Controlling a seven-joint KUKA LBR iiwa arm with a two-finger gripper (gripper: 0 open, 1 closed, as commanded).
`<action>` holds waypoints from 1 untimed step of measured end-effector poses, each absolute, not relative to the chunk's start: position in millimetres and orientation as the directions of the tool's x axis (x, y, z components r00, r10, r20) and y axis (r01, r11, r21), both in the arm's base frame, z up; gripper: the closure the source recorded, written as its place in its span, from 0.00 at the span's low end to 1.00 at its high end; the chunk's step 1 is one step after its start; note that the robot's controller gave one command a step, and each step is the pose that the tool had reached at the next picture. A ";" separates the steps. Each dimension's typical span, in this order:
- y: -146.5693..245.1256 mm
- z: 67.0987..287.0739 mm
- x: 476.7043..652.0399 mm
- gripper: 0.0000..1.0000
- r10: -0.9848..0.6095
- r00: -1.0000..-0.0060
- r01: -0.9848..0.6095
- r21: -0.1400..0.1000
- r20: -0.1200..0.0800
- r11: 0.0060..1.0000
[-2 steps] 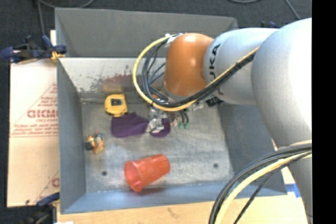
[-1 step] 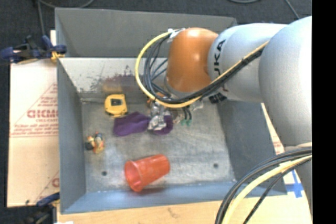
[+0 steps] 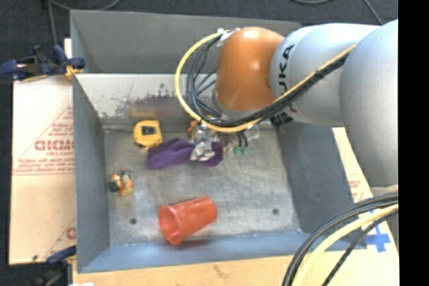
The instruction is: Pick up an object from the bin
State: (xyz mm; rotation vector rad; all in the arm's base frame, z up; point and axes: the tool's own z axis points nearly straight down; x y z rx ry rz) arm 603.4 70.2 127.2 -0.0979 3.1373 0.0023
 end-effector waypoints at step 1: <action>70.2 141.7 603.8 1.00 -0.062 -0.998 -0.062 0.001 -0.004 0.998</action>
Offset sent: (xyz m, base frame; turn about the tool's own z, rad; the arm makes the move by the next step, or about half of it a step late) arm -0.0002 0.0000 0.0440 0.0000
